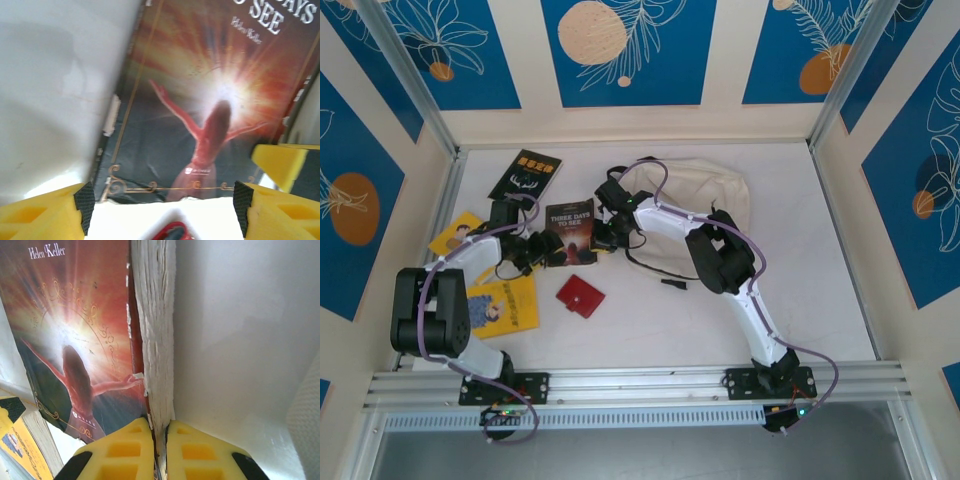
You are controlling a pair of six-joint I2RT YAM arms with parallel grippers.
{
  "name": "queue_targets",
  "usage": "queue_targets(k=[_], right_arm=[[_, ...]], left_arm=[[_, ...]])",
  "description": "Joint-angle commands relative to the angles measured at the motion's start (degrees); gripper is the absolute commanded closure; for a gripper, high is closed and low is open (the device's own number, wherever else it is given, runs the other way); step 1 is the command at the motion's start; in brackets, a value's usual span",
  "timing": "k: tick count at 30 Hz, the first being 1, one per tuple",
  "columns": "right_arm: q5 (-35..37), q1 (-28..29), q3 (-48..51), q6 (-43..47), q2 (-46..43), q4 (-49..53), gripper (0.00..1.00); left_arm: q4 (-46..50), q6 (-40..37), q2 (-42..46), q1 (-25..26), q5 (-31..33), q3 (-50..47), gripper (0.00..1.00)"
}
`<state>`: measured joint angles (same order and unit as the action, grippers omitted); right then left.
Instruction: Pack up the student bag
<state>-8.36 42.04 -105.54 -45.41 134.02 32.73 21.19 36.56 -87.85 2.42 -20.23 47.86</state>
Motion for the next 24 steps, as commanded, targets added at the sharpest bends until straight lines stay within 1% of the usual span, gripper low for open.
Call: queue_targets(k=[1, 4, 5, 9, 12, 15, 17, 19, 20, 21, 24], right_arm=[[5.9, 0.2, 1.1, 0.0, 1.2, 5.0, 0.94], [5.3, 0.2, 1.3, 0.0, 1.3, 4.7, 0.94], [5.0, 0.2, 1.3, -0.1, 1.3, 4.5, 0.94], [4.5, 0.3, 1.3, -0.4, 1.5, 4.2, 0.94], [4.4, 0.2, 1.4, -0.4, 1.6, 4.2, 0.94], [4.3, 0.1, 1.6, -0.4, 1.6, 4.1, 0.94], [4.4, 0.1, 1.6, -0.4, 1.6, 4.1, 0.94], [4.3, 0.1, 1.6, -0.5, 1.6, 4.1, 0.94], [4.3, 0.1, 1.7, -0.6, 1.6, 4.1, 0.94], [4.3, 0.2, 1.7, -0.5, 1.7, 4.0, 0.94], [4.0, 0.1, 1.7, -0.8, 1.9, 3.8, 0.94]], left_arm=[[3.1, -4.0, -2.2, 0.1, 2.3, 2.5, 0.24], [0.7, -4.9, -4.3, 0.1, -3.7, 2.6, 0.24], [0.0, -4.8, -4.7, 0.1, -4.8, 2.5, 0.24], [0.2, -4.9, -6.3, 0.1, -4.4, 2.9, 0.23], [0.1, -5.1, -6.9, 0.2, -5.8, 3.0, 0.23], [0.8, -5.7, -6.9, 0.1, -5.5, 3.2, 0.21], [2.8, -6.4, -6.7, 0.3, -3.4, 3.6, 0.20], [6.4, -6.6, -5.9, 0.7, 4.1, 4.4, 0.18], [5.9, -6.8, -5.5, 0.9, 4.7, 4.1, 0.17], [5.0, -6.9, -5.3, 1.0, 3.8, 3.8, 0.17], [6.0, -7.6, -6.8, 1.4, 3.1, 4.5, 0.17]])
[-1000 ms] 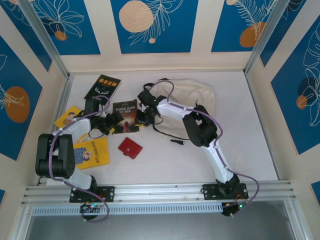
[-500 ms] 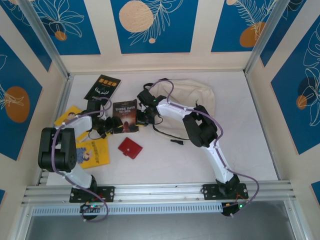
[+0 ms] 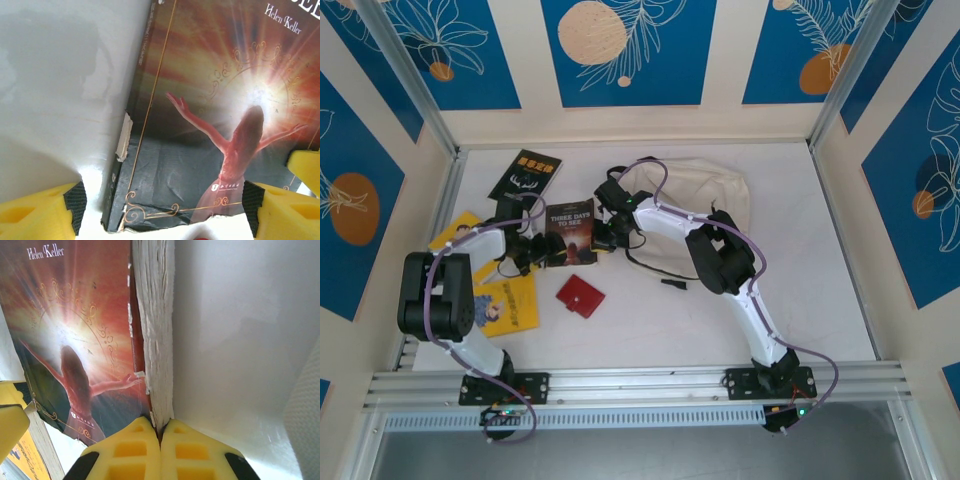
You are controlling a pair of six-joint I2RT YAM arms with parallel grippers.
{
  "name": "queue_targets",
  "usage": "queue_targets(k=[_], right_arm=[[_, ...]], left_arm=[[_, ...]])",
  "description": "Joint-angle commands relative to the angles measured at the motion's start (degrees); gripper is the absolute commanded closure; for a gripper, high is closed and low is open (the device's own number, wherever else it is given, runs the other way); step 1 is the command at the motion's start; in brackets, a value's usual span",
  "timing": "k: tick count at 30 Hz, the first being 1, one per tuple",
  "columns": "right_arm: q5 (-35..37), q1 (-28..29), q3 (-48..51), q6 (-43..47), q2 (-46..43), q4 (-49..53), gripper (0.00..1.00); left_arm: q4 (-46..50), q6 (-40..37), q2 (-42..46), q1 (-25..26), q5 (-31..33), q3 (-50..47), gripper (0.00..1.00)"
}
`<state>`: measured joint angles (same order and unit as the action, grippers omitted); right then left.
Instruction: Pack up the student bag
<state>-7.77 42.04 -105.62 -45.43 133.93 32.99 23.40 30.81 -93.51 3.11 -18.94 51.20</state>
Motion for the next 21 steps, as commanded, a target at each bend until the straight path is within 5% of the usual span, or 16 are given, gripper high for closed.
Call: queue_targets(k=[1, 14, 21], right_arm=[[3.4, 0.1, 1.8, -0.9, 2.0, 3.5, 0.94], [3.0, 0.5, 1.4, -0.6, 2.5, 3.4, 0.95], [2.1, 0.3, 1.6, -1.3, 2.4, 3.2, 0.95]], left_arm=[[3.4, -1.8, -1.3, 0.8, 1.3, 0.9, 0.18], [-1.1, -0.2, -1.9, 0.8, -12.6, 0.6, 0.29], [-10.8, 8.1, 3.4, 0.2, -18.1, -2.2, 0.30]])
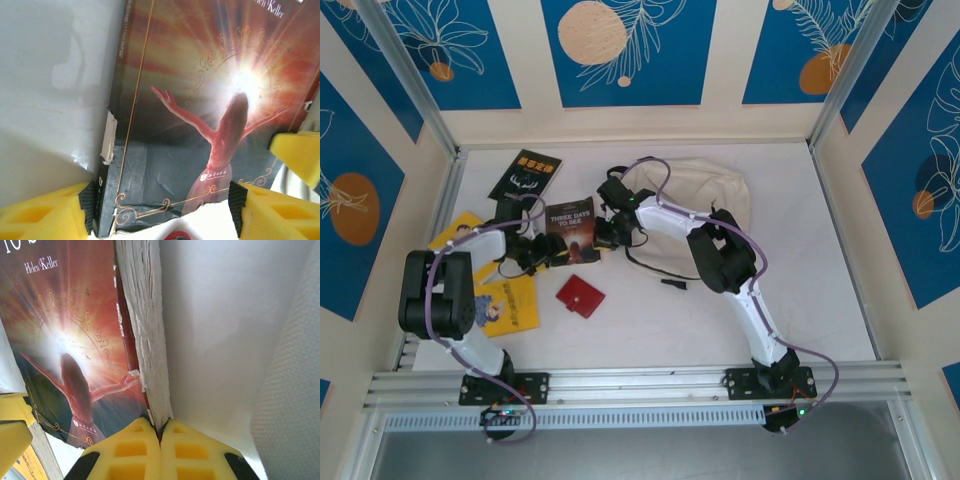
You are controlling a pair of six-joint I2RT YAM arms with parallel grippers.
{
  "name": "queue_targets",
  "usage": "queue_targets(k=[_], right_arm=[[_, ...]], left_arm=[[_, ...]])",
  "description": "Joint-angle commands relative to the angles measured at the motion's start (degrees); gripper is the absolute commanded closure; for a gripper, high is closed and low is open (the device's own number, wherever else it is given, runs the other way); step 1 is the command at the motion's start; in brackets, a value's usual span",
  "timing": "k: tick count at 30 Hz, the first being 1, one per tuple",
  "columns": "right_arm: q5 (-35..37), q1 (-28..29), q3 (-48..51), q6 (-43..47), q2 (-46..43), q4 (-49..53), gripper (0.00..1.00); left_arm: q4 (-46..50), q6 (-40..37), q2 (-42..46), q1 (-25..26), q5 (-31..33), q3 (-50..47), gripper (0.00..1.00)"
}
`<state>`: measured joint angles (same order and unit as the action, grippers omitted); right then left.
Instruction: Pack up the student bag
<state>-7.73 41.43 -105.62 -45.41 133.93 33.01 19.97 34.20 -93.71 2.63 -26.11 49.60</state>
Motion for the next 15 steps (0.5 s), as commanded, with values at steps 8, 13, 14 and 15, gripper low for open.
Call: queue_targets(k=[8, 13, 14, 15], right_arm=[[1.0, 0.8, 2.3, -2.0, 2.2, 2.4, 0.95], [0.1, 0.7, 2.9, -2.3, 2.0, 1.7, 0.95], [-0.3, 0.8, 3.0, -2.4, 1.9, 1.5, 0.95], [-0.6, 0.8, 3.2, -2.5, 1.8, 1.3, 0.95]], left_arm=[[-12.1, 12.1, 8.4, 0.4, -13.5, -1.9, 0.34], [-16.2, 16.8, 7.5, 0.4, -11.8, -3.9, 0.37], [-16.3, 16.9, 7.3, 0.5, -11.0, -3.9, 0.37], [-16.5, 16.9, 7.2, 0.6, -10.2, -4.0, 0.37]])
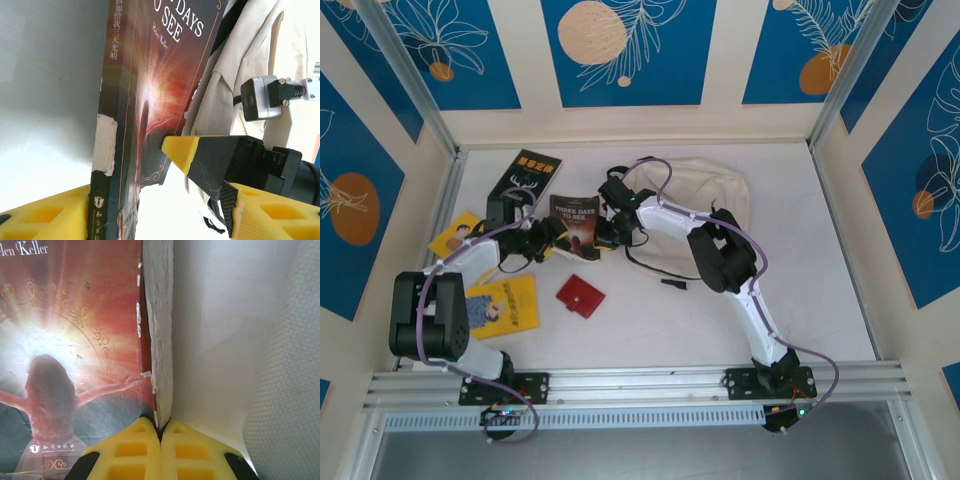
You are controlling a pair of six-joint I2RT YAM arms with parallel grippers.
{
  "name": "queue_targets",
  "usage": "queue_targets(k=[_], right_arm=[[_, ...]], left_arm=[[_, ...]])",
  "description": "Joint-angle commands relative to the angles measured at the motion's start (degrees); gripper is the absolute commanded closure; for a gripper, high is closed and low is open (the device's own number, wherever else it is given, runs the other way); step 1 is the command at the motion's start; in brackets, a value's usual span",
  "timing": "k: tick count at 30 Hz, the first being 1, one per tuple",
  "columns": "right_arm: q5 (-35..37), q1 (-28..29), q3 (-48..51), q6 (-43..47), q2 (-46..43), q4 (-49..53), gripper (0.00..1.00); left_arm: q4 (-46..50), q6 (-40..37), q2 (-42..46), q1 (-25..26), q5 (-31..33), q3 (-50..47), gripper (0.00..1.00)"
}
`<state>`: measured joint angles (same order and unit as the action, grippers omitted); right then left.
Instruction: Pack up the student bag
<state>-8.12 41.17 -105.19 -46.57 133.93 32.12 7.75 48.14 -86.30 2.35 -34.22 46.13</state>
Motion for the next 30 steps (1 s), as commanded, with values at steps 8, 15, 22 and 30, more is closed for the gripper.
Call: queue_targets(k=[8, 15, 22, 30], right_arm=[[-4.7, 0.7, 3.9, -2.8, 0.6, -0.8, 0.95], [-7.6, -0.8, 5.3, -3.2, -2.8, -2.0, 0.89], [-10.7, -3.8, 11.0, -5.0, -11.0, -6.7, 0.56], [-19.3, -8.8, 20.6, -9.7, -20.9, -18.6, 0.19]], left_arm=[[-4.7, -2.5, -0.4, 2.1, 4.3, -1.0, 0.40], [-4.7, -4.9, 1.0, 2.1, 9.0, -2.6, 0.71], [-3.4, -4.7, 4.9, 2.1, 10.0, -2.4, 0.98], [-6.2, 3.6, 12.5, 2.1, 1.8, 0.1, 1.00]])
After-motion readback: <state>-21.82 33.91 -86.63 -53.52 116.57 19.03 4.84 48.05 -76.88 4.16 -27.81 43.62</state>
